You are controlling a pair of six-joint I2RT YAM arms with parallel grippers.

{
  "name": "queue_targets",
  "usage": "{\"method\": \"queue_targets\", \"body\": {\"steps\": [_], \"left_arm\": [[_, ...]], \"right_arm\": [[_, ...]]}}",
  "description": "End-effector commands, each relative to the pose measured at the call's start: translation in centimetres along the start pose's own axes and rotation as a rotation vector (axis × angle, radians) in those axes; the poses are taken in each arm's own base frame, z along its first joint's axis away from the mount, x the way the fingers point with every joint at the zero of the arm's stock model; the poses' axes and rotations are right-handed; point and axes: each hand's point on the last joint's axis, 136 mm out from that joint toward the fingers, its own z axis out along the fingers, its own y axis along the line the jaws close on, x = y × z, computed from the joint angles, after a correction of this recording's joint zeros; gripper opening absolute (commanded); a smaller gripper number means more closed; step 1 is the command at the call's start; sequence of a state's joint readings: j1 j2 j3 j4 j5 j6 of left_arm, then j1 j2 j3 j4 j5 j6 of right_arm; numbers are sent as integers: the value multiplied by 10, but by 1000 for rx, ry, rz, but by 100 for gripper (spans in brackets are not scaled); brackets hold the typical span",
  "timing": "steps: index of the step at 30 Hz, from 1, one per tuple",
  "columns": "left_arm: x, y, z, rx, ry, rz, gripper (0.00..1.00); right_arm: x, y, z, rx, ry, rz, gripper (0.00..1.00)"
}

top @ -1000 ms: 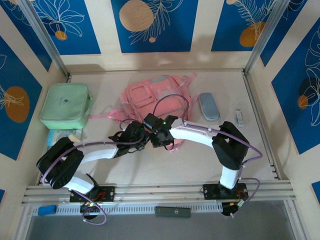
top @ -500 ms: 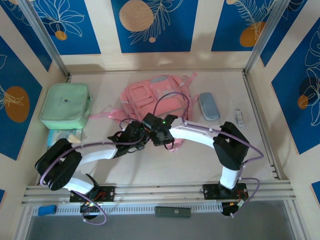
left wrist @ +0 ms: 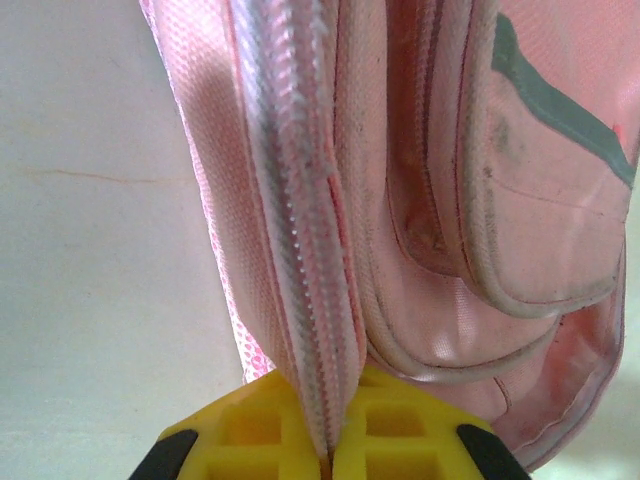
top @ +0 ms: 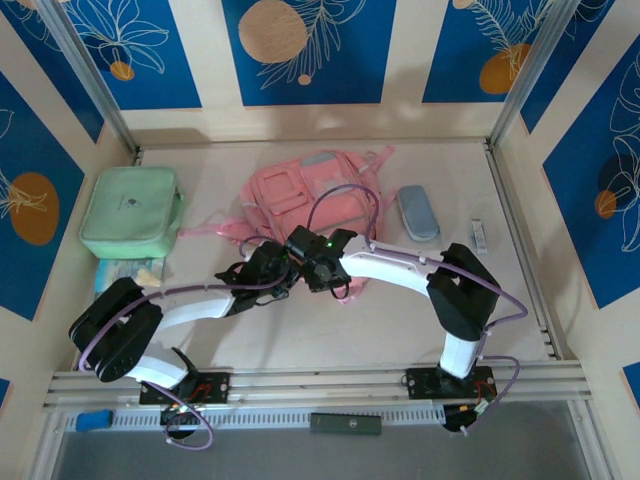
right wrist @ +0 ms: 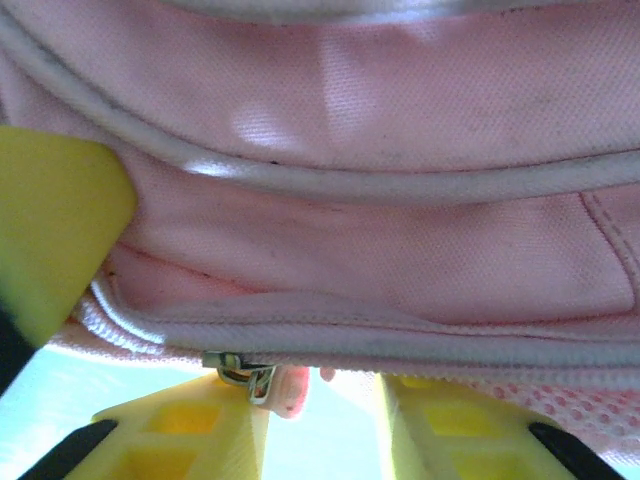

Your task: Pack books, pencil case, and school supplies into a backpack

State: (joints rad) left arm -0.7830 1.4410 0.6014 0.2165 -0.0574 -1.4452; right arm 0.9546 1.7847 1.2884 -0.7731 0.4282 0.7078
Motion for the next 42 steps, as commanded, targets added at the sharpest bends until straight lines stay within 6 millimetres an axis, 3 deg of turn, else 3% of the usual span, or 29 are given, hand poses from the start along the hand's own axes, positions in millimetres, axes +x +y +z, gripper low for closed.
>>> {"method": "queue_targets", "body": {"steps": [1,11,17,22,27,29,32,36,37,39,40,42], "left_arm": [[-8,-44,-10,126,-30,22,0],[-7,-48,-7,142,-24,19,0],[-11,-43,-12,124,-40,32,0],[-35,-24,-25,73,-75,72,0],[-66,-1,-35,35,-35,81,0],[-79,1,-38,42,-14,87,0],[-96,-6,-37,32,27,151,0],[-119,-34,-33,100,45,232,0],[-123,-42,-32,128,54,252,5],[-124,-47,-32,132,70,290,24],[-124,-43,-33,103,69,294,35],[-124,-32,-35,70,46,255,48]], "right_arm": [[-8,8,4,-33,-11,-34,28],[-16,32,6,-108,-52,-160,12],[-13,28,-8,-94,-60,-169,1],[5,-9,-24,-52,-17,-50,0],[32,-67,-25,40,62,93,0],[37,-78,-24,46,75,104,0],[30,-60,-32,1,27,12,0],[14,1,-51,-148,-34,-107,0],[10,13,-52,-188,-39,-109,0],[1,27,-51,-253,-41,-80,0],[-3,33,-49,-282,-43,-70,0],[-9,36,-44,-273,-61,-61,0]]}}
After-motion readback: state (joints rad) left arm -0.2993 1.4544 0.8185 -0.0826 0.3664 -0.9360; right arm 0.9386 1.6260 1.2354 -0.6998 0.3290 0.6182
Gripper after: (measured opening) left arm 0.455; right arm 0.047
